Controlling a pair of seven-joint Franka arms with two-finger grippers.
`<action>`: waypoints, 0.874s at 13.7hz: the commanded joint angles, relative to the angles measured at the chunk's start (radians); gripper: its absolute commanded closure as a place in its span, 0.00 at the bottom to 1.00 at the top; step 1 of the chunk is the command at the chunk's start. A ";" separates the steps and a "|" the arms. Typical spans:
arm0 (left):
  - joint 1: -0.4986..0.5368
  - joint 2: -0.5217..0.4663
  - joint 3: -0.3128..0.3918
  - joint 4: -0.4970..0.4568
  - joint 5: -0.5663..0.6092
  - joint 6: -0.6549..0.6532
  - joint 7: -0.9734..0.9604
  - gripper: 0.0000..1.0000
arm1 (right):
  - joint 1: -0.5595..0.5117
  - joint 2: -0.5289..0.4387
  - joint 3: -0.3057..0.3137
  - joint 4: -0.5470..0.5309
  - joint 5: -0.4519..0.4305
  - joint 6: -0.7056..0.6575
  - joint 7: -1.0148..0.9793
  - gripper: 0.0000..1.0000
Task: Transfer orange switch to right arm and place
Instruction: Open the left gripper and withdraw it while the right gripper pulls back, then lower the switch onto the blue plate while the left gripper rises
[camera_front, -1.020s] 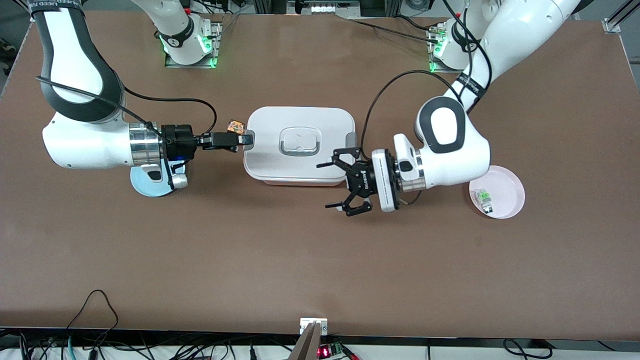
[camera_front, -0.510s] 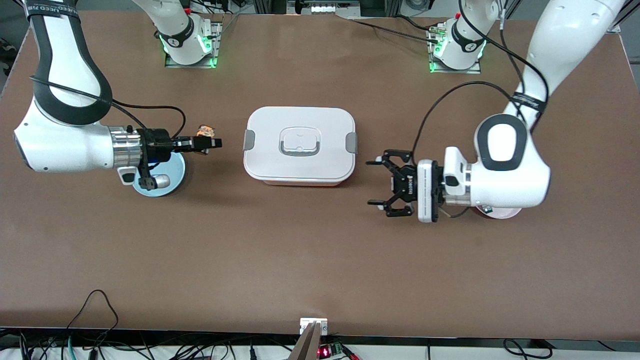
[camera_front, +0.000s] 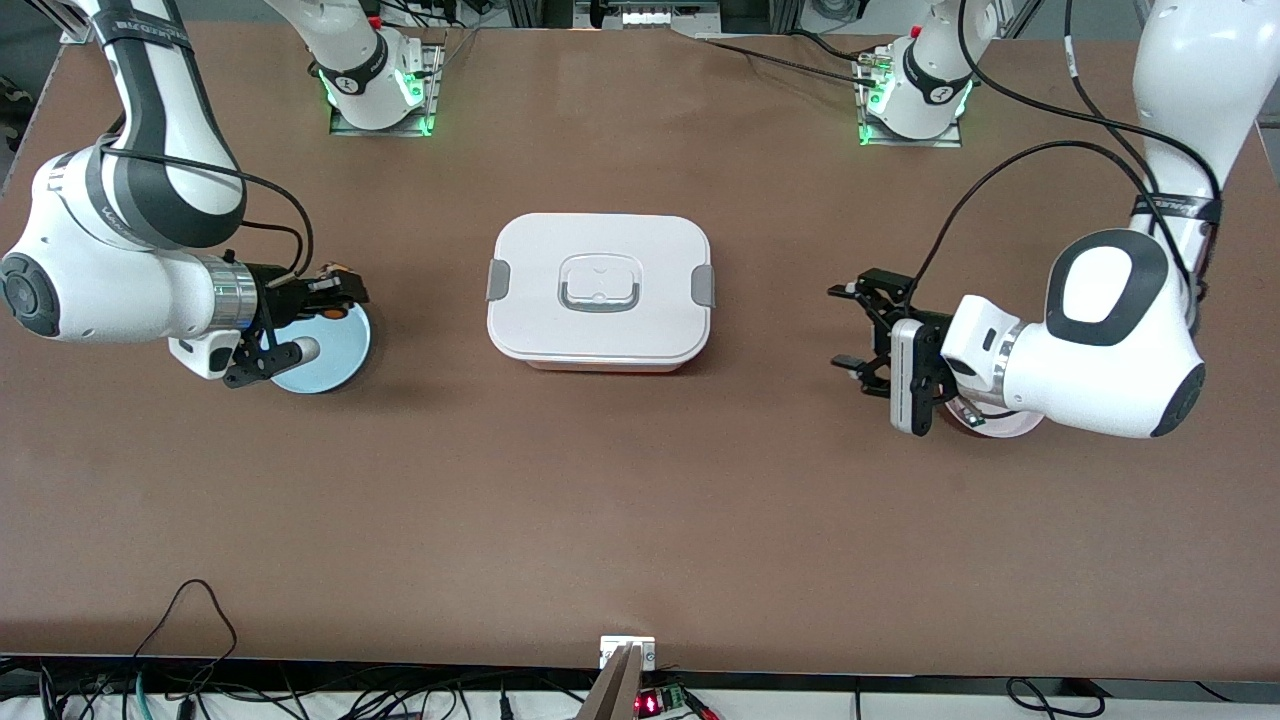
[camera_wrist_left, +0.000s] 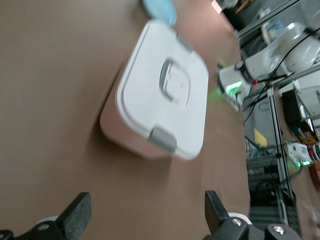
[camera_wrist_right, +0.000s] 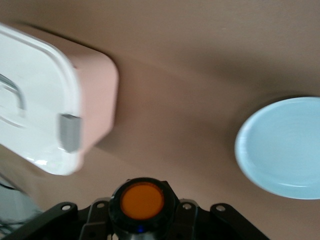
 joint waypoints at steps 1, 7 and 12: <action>-0.008 -0.022 -0.003 0.054 0.141 -0.138 -0.178 0.00 | -0.018 -0.008 0.009 -0.026 -0.106 0.024 -0.149 0.72; -0.036 -0.164 -0.018 0.138 0.391 -0.432 -0.584 0.00 | -0.071 0.001 0.009 -0.145 -0.296 0.218 -0.434 0.72; -0.190 -0.340 0.171 0.112 0.459 -0.431 -0.703 0.00 | -0.089 0.006 0.009 -0.280 -0.374 0.430 -0.574 0.72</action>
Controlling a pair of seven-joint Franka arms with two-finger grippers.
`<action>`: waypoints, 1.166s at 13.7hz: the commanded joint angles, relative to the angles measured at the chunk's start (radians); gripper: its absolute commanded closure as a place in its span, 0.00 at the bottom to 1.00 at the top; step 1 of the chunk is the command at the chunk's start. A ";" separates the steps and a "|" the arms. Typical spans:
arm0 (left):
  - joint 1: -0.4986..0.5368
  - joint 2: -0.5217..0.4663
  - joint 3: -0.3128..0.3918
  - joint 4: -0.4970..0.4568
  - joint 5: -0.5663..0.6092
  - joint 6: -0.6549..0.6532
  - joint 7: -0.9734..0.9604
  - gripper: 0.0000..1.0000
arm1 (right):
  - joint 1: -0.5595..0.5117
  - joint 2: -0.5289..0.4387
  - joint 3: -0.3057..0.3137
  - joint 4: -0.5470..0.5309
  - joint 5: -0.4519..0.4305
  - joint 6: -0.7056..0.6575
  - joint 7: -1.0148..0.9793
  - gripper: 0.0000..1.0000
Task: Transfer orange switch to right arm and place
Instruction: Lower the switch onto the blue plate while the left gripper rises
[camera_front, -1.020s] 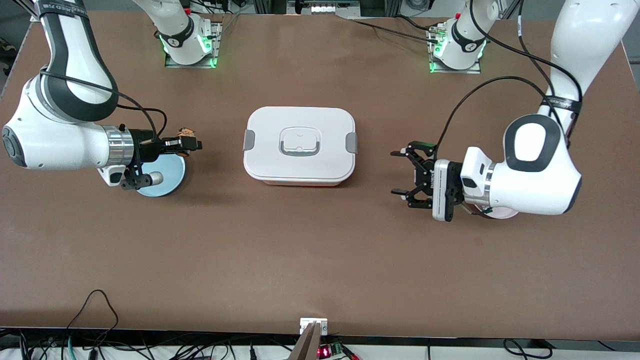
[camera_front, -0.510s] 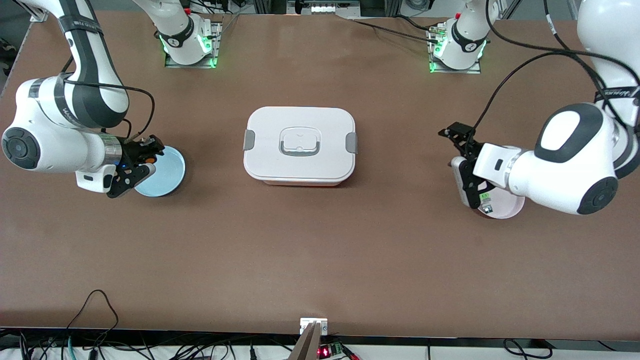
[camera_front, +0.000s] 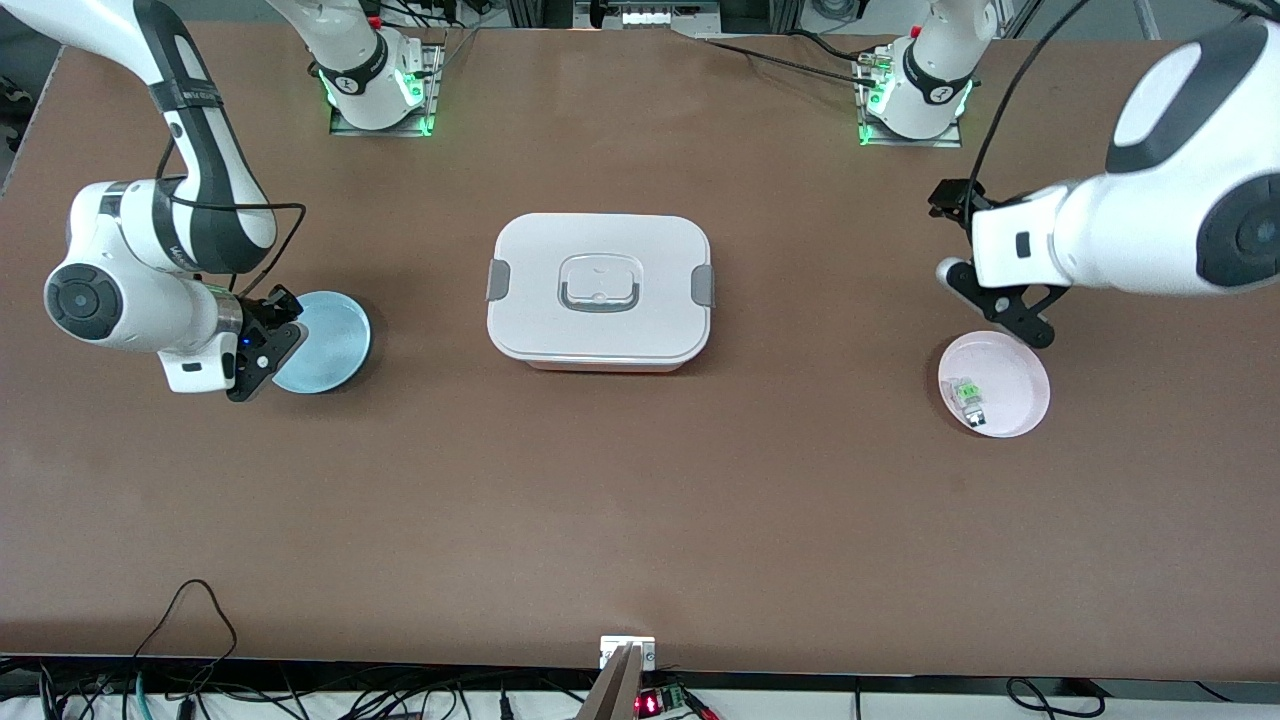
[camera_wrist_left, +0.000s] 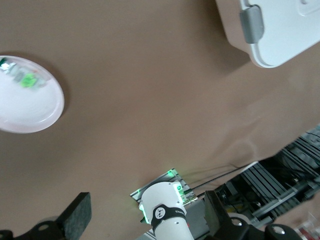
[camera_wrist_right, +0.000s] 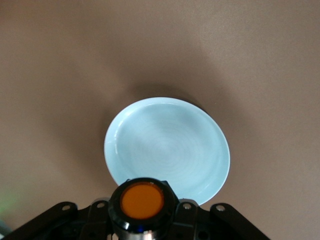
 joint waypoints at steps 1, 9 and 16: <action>-0.144 -0.132 0.252 -0.051 0.012 0.050 -0.009 0.00 | -0.012 -0.022 0.010 -0.094 -0.046 0.121 -0.070 0.72; -0.324 -0.358 0.619 -0.372 -0.085 0.440 -0.214 0.00 | -0.012 -0.008 0.009 -0.209 -0.089 0.335 -0.185 0.72; -0.324 -0.283 0.569 -0.287 0.015 0.449 -0.244 0.00 | -0.032 -0.005 0.007 -0.273 -0.152 0.470 -0.368 0.72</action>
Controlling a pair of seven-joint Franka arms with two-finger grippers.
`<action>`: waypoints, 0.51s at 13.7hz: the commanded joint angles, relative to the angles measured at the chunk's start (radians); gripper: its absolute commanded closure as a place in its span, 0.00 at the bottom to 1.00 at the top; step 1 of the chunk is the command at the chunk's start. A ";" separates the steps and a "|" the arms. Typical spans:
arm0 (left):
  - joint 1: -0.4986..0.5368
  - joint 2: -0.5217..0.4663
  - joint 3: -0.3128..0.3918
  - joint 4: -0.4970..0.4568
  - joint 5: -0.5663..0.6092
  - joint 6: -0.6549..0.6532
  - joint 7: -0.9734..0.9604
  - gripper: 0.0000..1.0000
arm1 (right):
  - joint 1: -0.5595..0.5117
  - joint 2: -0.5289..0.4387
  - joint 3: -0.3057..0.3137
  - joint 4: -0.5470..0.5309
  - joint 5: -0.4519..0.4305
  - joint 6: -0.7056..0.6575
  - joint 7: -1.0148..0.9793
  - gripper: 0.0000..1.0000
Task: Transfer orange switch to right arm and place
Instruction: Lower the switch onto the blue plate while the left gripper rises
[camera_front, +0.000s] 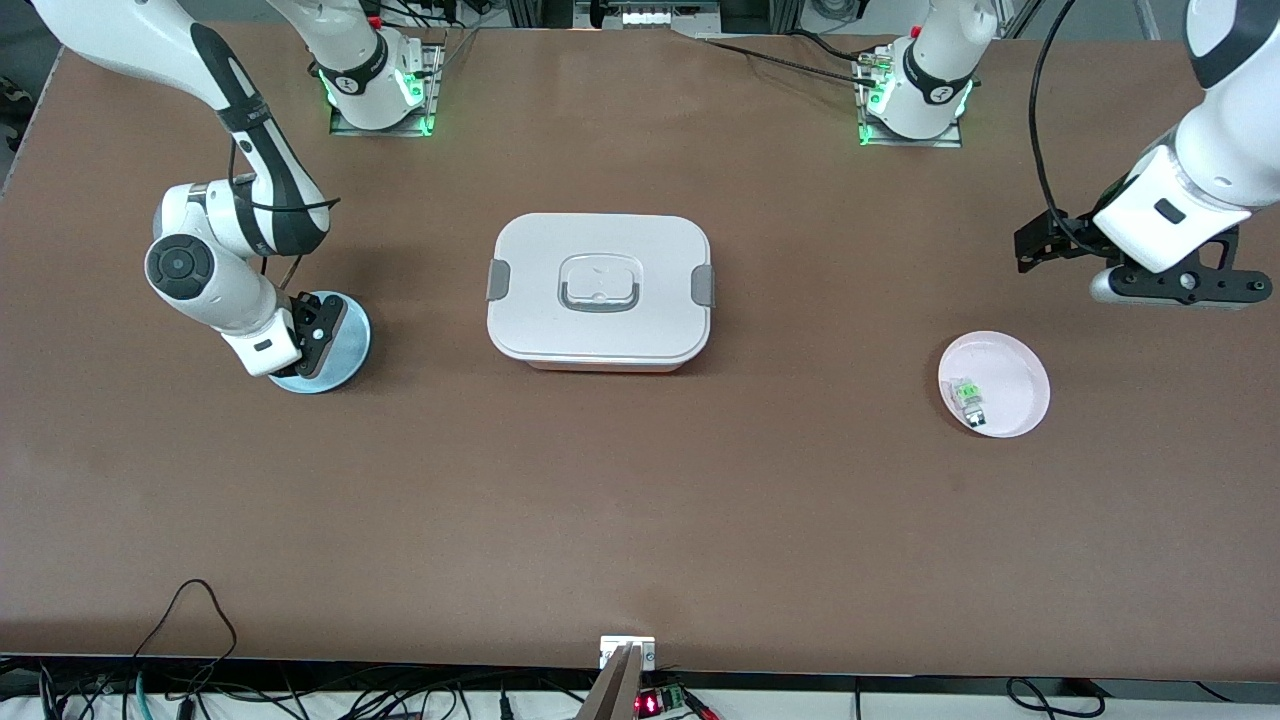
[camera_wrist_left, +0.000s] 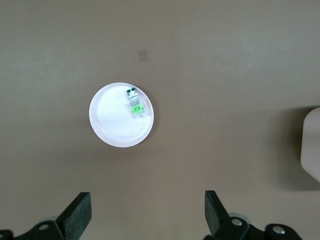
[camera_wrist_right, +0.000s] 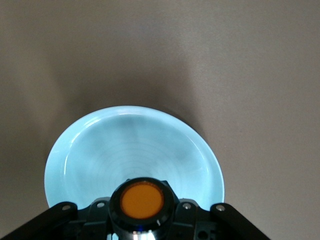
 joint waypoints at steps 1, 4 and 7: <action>0.007 0.019 -0.001 0.031 0.022 -0.003 -0.009 0.00 | -0.029 -0.008 0.007 -0.018 -0.018 0.043 -0.106 0.72; 0.007 0.019 -0.002 0.031 0.022 -0.009 -0.011 0.00 | -0.058 0.024 0.005 -0.029 -0.018 0.110 -0.171 0.72; 0.007 0.019 -0.002 0.030 0.022 -0.018 -0.011 0.00 | -0.058 0.041 0.005 -0.066 -0.018 0.178 -0.177 0.72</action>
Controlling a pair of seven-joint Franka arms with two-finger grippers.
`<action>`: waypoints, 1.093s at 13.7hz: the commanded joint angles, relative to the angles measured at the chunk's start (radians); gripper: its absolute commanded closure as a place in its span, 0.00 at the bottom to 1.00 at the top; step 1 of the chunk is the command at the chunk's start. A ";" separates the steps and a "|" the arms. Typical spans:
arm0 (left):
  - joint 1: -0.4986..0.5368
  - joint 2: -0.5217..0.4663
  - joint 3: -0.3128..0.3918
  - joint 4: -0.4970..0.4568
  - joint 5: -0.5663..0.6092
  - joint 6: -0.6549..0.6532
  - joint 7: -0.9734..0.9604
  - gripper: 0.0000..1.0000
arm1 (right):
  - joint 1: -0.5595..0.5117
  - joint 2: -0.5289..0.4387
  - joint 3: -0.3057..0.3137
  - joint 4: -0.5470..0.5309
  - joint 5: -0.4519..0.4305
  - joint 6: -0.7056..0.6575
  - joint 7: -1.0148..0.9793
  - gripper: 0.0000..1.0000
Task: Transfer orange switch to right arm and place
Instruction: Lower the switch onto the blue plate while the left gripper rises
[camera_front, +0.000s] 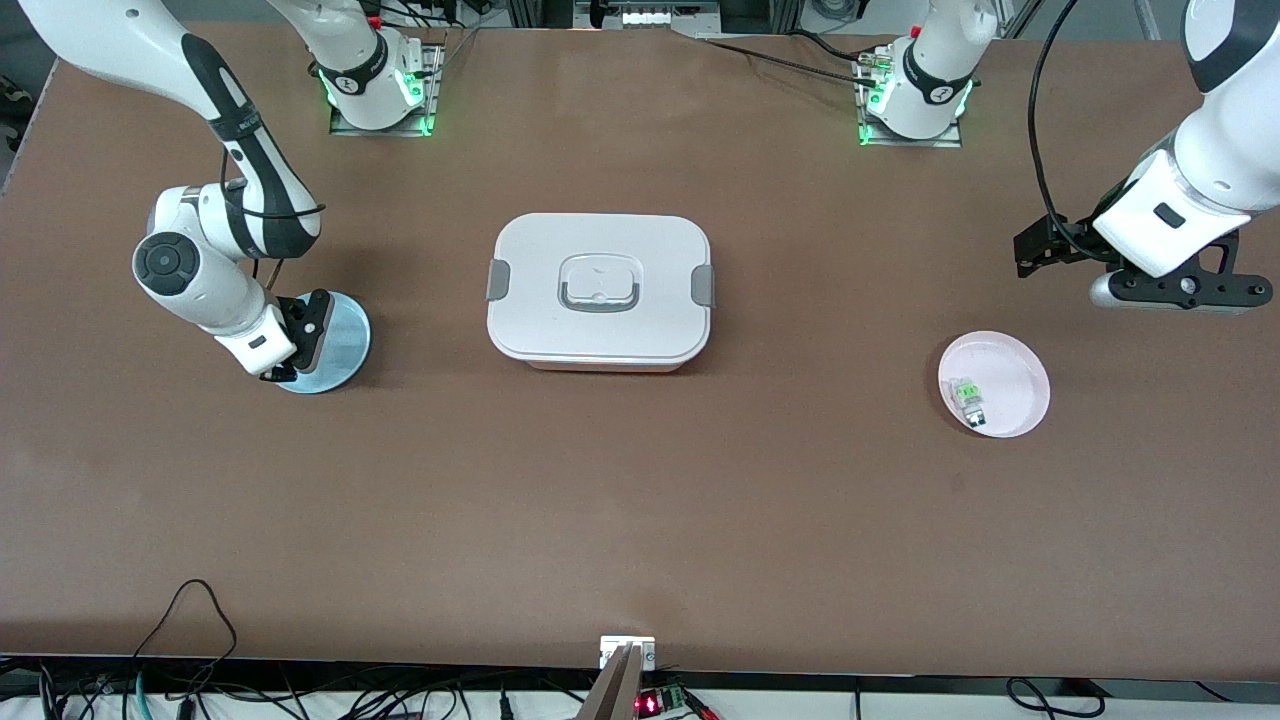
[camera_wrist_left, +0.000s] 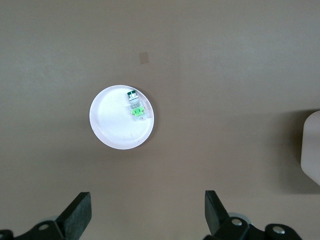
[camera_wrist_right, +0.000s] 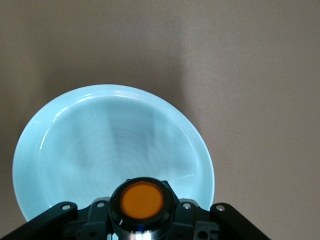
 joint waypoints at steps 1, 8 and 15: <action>0.000 0.014 -0.003 0.027 0.022 -0.021 -0.010 0.00 | -0.011 0.009 0.007 -0.045 -0.018 0.077 -0.017 0.71; -0.002 0.014 -0.003 0.029 0.022 -0.026 -0.012 0.00 | -0.011 0.006 0.009 -0.060 -0.018 0.096 -0.006 0.00; -0.005 0.012 -0.008 0.029 0.022 -0.027 -0.013 0.00 | -0.009 -0.121 0.070 -0.028 0.022 -0.106 0.092 0.00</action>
